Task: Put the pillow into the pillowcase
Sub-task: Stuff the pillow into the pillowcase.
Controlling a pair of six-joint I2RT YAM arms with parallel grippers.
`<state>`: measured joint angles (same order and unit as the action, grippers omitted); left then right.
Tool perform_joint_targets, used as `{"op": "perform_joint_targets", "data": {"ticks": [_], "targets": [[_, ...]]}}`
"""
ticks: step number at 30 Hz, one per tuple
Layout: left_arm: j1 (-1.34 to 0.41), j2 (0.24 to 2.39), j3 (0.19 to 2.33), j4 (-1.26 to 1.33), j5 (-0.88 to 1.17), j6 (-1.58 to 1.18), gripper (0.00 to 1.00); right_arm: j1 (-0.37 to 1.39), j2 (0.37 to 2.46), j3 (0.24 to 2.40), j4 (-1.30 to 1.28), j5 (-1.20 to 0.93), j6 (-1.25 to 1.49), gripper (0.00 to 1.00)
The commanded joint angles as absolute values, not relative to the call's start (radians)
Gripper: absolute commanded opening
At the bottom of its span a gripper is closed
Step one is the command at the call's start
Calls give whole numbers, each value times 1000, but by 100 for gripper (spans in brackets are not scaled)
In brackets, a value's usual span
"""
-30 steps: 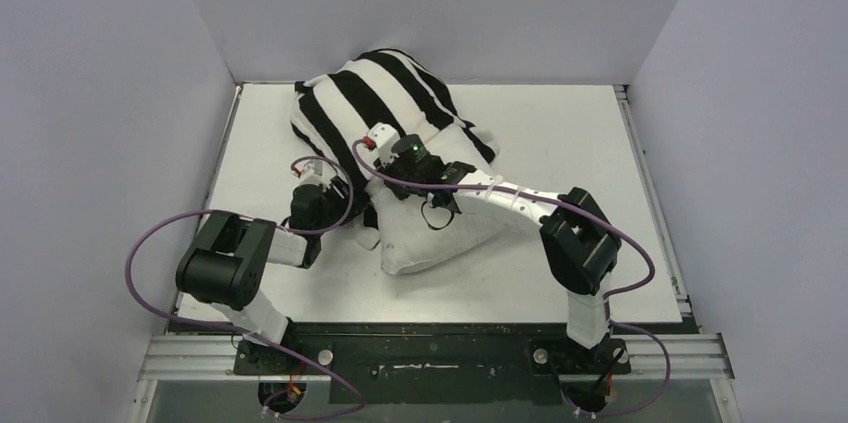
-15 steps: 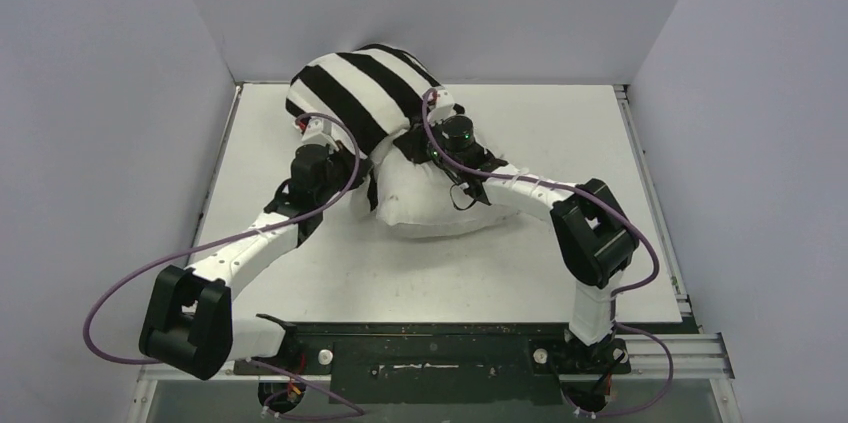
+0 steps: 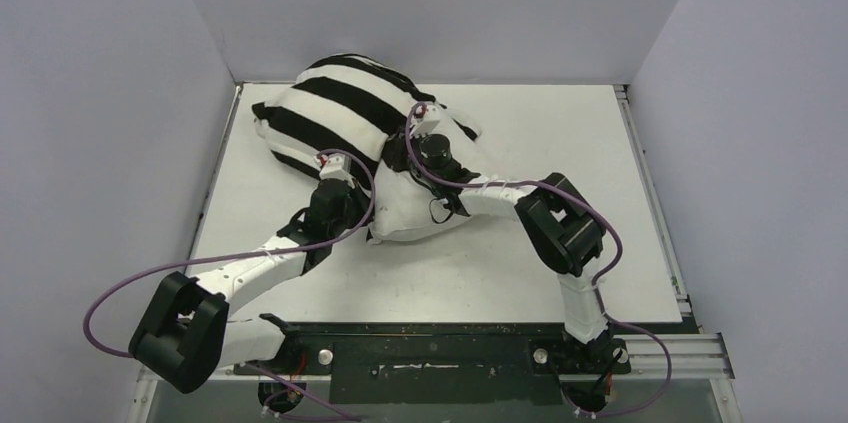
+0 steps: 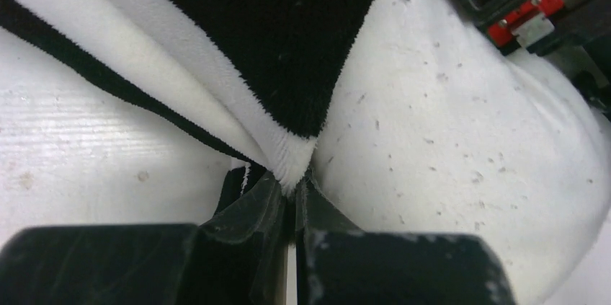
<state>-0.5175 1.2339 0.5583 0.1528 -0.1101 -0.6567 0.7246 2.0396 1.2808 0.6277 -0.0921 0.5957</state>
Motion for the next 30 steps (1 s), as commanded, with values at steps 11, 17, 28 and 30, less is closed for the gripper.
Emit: {"op": "perform_joint_targets", "data": {"ticks": [11, 17, 28, 30], "targets": [[-627, 963, 623, 20, -151, -695, 37, 721, 1730, 960, 712, -7, 520, 66], [-625, 940, 799, -134, -244, -564, 51, 743, 1458, 824, 543, -6, 401, 100], [-624, 1195, 1074, -198, -233, -342, 85, 695, 1088, 816, 118, 164, 355, 100], [-625, 1249, 1105, -193, -232, -322, 86, 690, 1033, 801, 88, 225, 372, 100]]}}
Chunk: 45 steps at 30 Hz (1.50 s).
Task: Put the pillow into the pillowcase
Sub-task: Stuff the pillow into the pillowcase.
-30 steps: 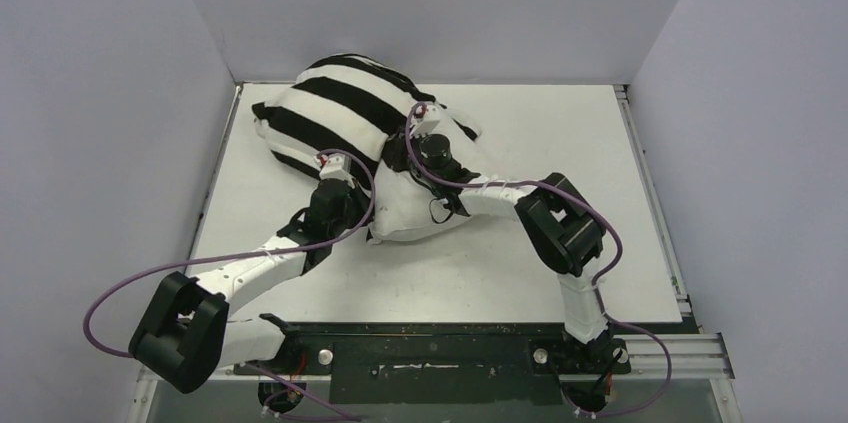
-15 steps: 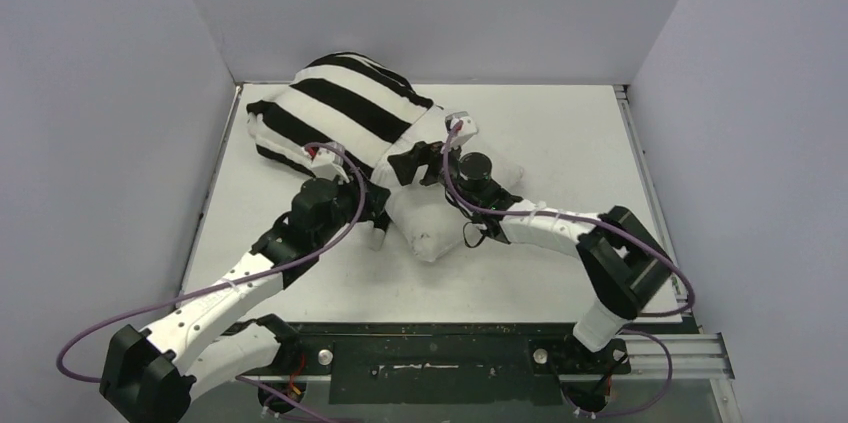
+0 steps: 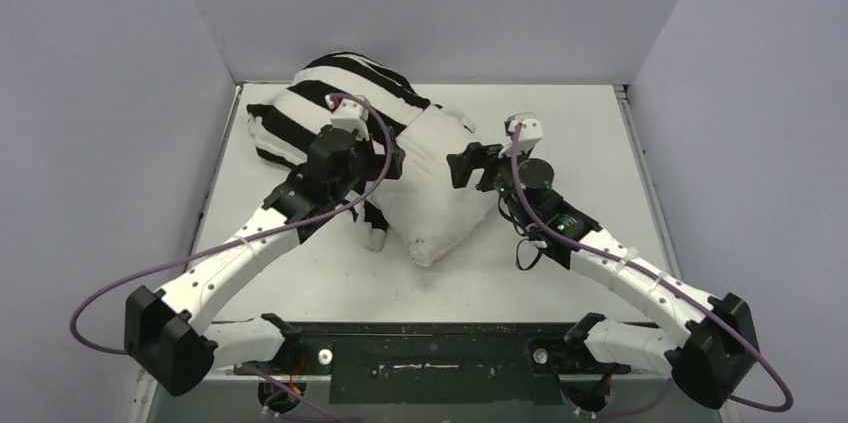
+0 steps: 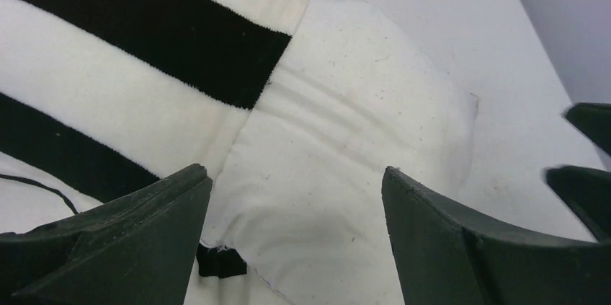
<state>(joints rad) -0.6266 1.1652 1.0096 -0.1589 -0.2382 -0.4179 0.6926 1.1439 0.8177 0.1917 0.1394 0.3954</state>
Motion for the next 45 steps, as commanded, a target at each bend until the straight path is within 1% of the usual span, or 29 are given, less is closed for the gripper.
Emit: {"op": "perform_joint_targets", "data": {"ticks": [1, 3, 7, 9, 11, 14, 18, 20, 22, 24, 26, 30, 33, 35, 37, 39, 40, 41, 44, 45], "targets": [[-625, 1277, 1120, -186, -231, -309, 87, 687, 1008, 795, 67, 270, 389, 100], [-625, 1340, 1160, -182, -225, -278, 87, 671, 972, 784, 29, 337, 404, 100], [-633, 1462, 1239, -171, -244, -202, 87, 635, 947, 792, -55, 299, 381, 100], [-631, 1517, 1265, -150, -262, -177, 87, 619, 945, 784, -52, 236, 364, 100], [-629, 1587, 1298, -135, -305, -167, 86, 580, 959, 781, -24, 130, 344, 100], [-625, 1663, 1362, -110, -368, -158, 83, 456, 1030, 819, 26, -72, 348, 100], [-618, 1722, 1446, -90, -358, -165, 80, 271, 1183, 875, 164, -342, 411, 100], [-616, 1746, 1486, -83, -347, -155, 79, 211, 1287, 920, 220, -417, 442, 97], [-612, 1772, 1532, -89, -345, -147, 79, 201, 1401, 984, 232, -426, 446, 92], [-607, 1797, 1575, -94, -335, -144, 78, 199, 1505, 1057, 259, -479, 457, 90], [-602, 1816, 1610, -95, -306, -144, 76, 197, 1592, 1110, 316, -533, 484, 90], [-588, 1853, 1669, -118, -280, -157, 74, 193, 1785, 1285, 335, -671, 535, 95], [-545, 1877, 1687, -143, -230, -223, 69, 212, 1914, 1379, 397, -756, 595, 94], [-507, 1878, 1685, -164, -152, -276, 67, 244, 1985, 1445, 371, -806, 589, 90], [-493, 1862, 1674, -183, -121, -274, 67, 298, 2038, 1506, 281, -817, 526, 83], [-492, 1849, 1673, -222, -100, -243, 67, 338, 2034, 1495, 253, -803, 483, 78], [-492, 1844, 1676, -241, -85, -224, 67, 352, 2020, 1472, 267, -796, 480, 73], [-492, 1837, 1675, -254, -77, -204, 67, 362, 2003, 1440, 291, -787, 486, 67], [-492, 1813, 1645, -253, -62, -137, 67, 387, 1938, 1342, 390, -749, 501, 33], [-489, 1809, 1637, -255, -71, -119, 67, 393, 1918, 1317, 415, -739, 505, 24]]}}
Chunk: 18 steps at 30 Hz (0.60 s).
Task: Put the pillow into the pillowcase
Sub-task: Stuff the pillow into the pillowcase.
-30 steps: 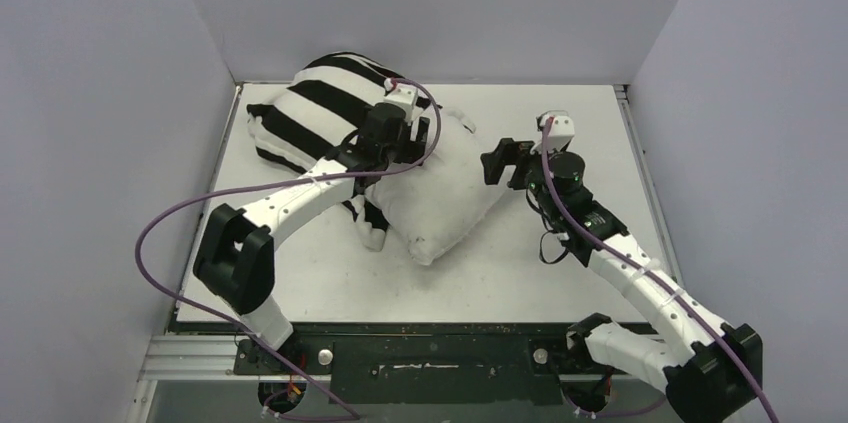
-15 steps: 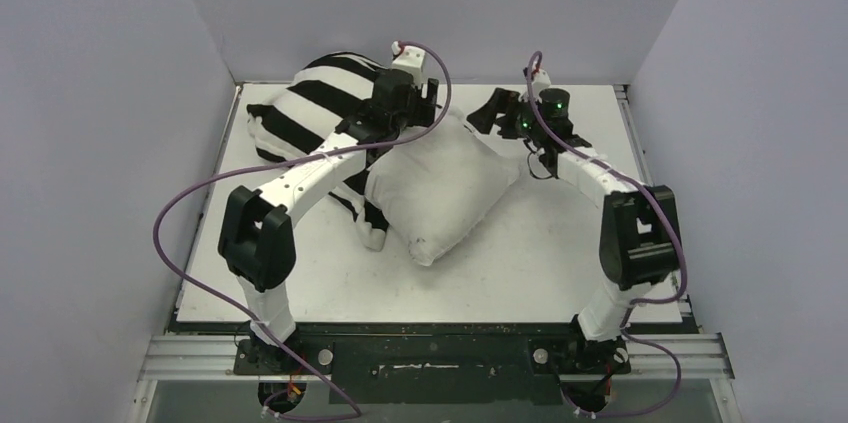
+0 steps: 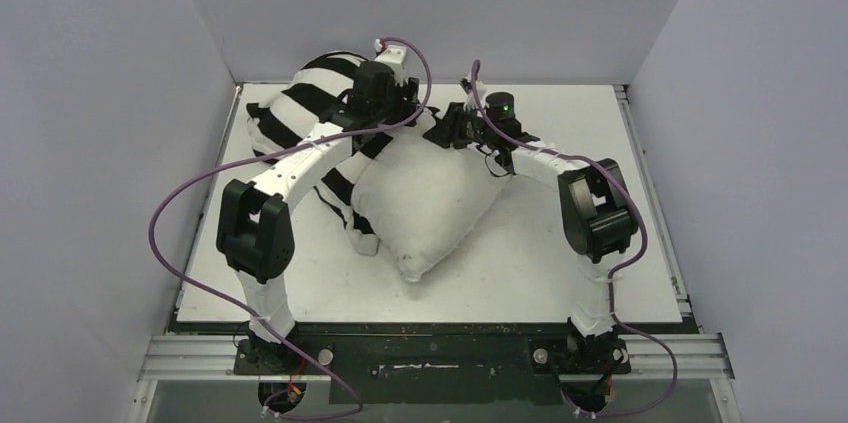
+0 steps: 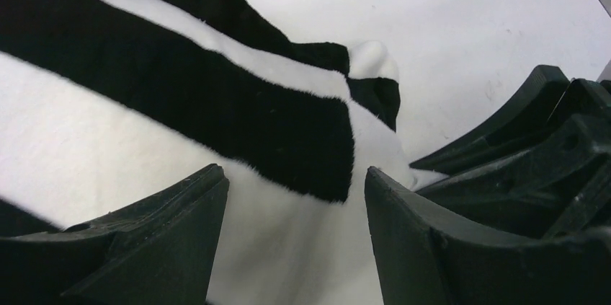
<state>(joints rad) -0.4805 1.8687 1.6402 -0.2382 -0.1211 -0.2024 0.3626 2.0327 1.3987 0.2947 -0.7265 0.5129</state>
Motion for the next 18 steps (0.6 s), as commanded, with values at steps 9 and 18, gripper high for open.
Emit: {"op": "perform_joint_targets", "data": {"ticks": [9, 18], "targets": [[-414, 1898, 1722, -371, 50, -114, 69, 436, 1874, 1267, 472, -706, 528, 6], [-425, 1900, 1687, -227, 192, -145, 34, 479, 1897, 1261, 546, -682, 576, 4]]}}
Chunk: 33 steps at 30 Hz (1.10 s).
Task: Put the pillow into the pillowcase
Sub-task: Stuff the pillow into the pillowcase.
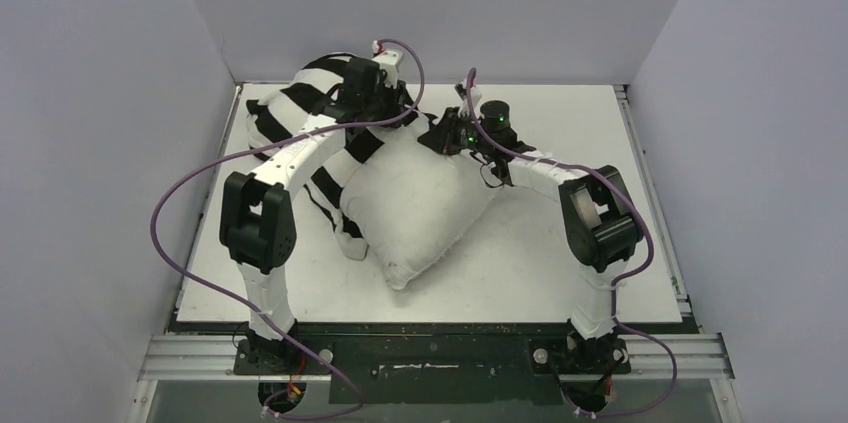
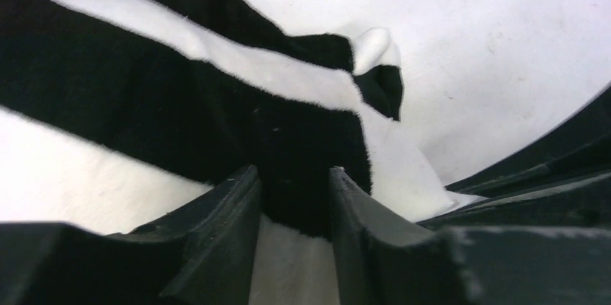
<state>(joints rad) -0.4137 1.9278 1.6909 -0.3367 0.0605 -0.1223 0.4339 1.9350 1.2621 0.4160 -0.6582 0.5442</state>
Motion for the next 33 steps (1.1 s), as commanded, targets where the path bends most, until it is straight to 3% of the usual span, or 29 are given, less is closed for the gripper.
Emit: {"op": "perform_joint_targets", "data": {"ticks": [1, 4, 8, 21, 22, 26, 33], "targets": [[-430, 1891, 1682, -206, 207, -155, 24, 482, 1899, 1262, 552, -678, 580, 4], [-436, 1904, 1745, -261, 161, -154, 19, 486, 1902, 1262, 565, -669, 601, 4], [-439, 1936, 1796, -329, 112, -119, 40, 486, 1886, 1245, 578, -656, 609, 4], [-443, 1994, 1778, -353, 21, -127, 52, 486, 1854, 1227, 573, -635, 606, 4], [-443, 1994, 1770, -346, 24, -133, 48, 486, 1855, 1225, 572, -632, 606, 4], [-449, 1950, 1742, -306, 89, -167, 3, 486, 1856, 1177, 648, -602, 656, 3], [-528, 1783, 1771, -201, 287, -360, 0, 478, 1901, 1122, 953, -511, 865, 1]]}}
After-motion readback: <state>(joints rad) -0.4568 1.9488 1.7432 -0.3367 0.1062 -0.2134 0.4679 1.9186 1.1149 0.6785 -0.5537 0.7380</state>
